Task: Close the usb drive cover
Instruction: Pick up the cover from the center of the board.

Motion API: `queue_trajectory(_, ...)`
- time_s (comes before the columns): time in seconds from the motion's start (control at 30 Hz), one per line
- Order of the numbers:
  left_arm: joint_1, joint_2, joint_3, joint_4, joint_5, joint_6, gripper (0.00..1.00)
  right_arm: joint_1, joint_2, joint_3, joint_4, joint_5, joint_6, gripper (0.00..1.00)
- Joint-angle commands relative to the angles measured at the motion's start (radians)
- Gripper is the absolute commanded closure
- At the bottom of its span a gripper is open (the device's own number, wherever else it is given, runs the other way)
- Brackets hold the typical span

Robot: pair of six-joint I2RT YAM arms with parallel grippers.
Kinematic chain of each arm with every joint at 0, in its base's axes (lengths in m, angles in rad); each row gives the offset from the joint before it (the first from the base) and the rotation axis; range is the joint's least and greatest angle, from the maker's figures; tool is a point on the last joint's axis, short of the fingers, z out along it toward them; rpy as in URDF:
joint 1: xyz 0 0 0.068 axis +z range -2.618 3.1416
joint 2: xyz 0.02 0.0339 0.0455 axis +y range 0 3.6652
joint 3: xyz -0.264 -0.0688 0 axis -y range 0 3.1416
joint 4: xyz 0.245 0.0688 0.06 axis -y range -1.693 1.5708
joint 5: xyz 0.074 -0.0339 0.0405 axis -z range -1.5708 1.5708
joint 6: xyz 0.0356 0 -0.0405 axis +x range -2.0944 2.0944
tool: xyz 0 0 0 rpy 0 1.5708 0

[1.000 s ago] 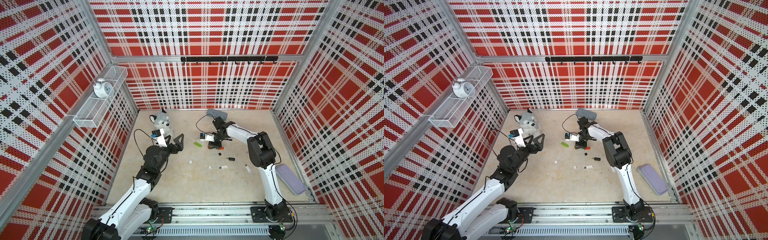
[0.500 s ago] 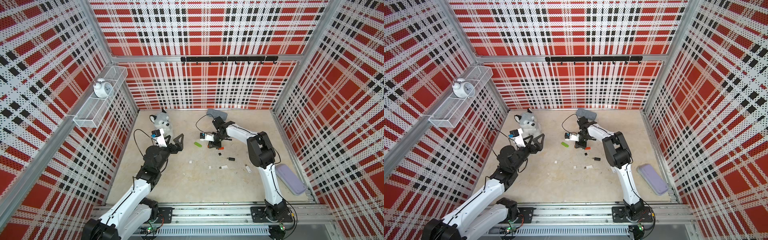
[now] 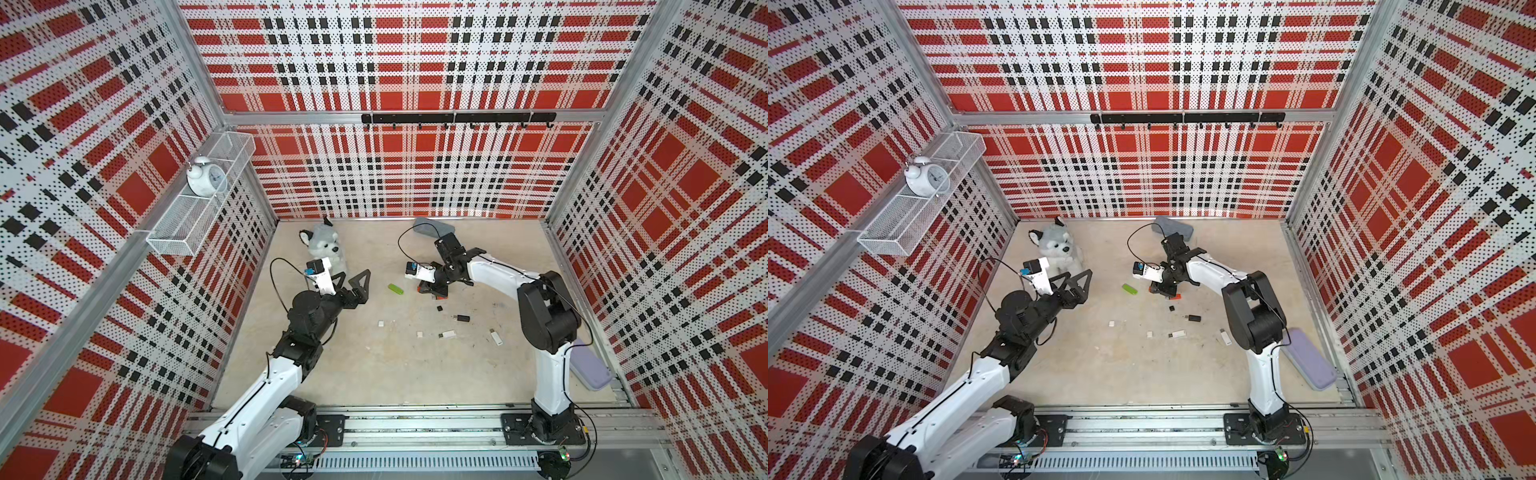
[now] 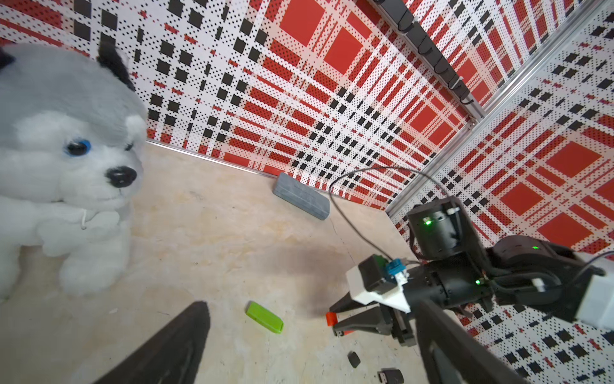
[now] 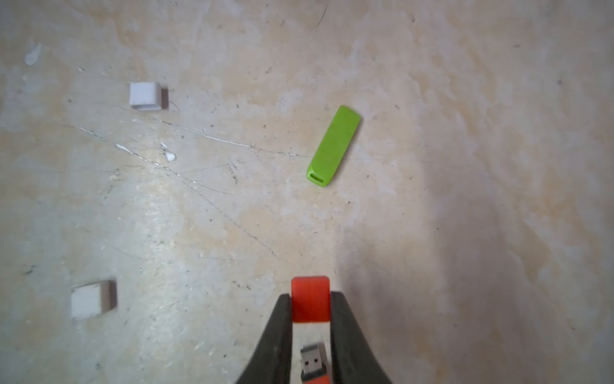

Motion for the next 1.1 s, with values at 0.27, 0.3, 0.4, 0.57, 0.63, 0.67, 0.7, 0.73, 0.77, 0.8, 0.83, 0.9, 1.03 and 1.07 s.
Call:
queue_trajectory(0.27,-0.064,0.251,0.108,0.027,0.271,-0.073,0.17,0.019,-0.325,-0.319,0.390,-0.028,0.093,0.78)
queue_trajectory(0.3,-0.075,0.280,0.128,0.032,0.295,-0.074,0.18,0.023,-0.339,-0.332,0.400,-0.024,0.096,0.78)
queue_trajectory(0.4,-0.113,0.375,0.202,0.035,0.383,-0.088,0.21,0.042,-0.380,-0.364,0.426,-0.017,0.099,0.78)
queue_trajectory(0.57,-0.159,0.511,0.300,0.049,0.484,-0.133,0.36,0.060,-0.429,-0.411,0.475,-0.024,0.111,0.77)
queue_trajectory(0.63,-0.163,0.542,0.318,0.054,0.491,-0.151,0.43,0.063,-0.439,-0.421,0.482,-0.026,0.113,0.77)
queue_trajectory(0.67,-0.163,0.548,0.318,0.061,0.490,-0.160,0.43,0.063,-0.441,-0.421,0.483,-0.025,0.113,0.77)
queue_trajectory(0.7,-0.164,0.552,0.317,0.065,0.490,-0.166,0.44,0.064,-0.442,-0.423,0.484,-0.023,0.113,0.77)
queue_trajectory(0.73,-0.163,0.558,0.317,0.070,0.489,-0.171,0.43,0.065,-0.445,-0.425,0.485,-0.023,0.112,0.77)
queue_trajectory(0.77,-0.164,0.562,0.319,0.071,0.488,-0.174,0.44,0.065,-0.446,-0.425,0.487,-0.023,0.111,0.77)
queue_trajectory(0.8,-0.163,0.570,0.321,0.072,0.487,-0.180,0.46,0.064,-0.446,-0.427,0.489,-0.022,0.111,0.78)
queue_trajectory(0.83,-0.163,0.579,0.326,0.072,0.492,-0.185,0.48,0.064,-0.447,-0.428,0.495,-0.023,0.115,0.78)
queue_trajectory(0.9,-0.166,0.593,0.330,0.075,0.498,-0.187,0.50,0.066,-0.449,-0.428,0.499,-0.030,0.115,0.78)
queue_trajectory(1.03,-0.167,0.608,0.343,0.090,0.507,-0.190,0.55,0.066,-0.447,-0.422,0.498,-0.033,0.114,0.78)
queue_trajectory(1.07,-0.166,0.610,0.346,0.093,0.510,-0.190,0.55,0.067,-0.446,-0.421,0.496,-0.032,0.114,0.78)
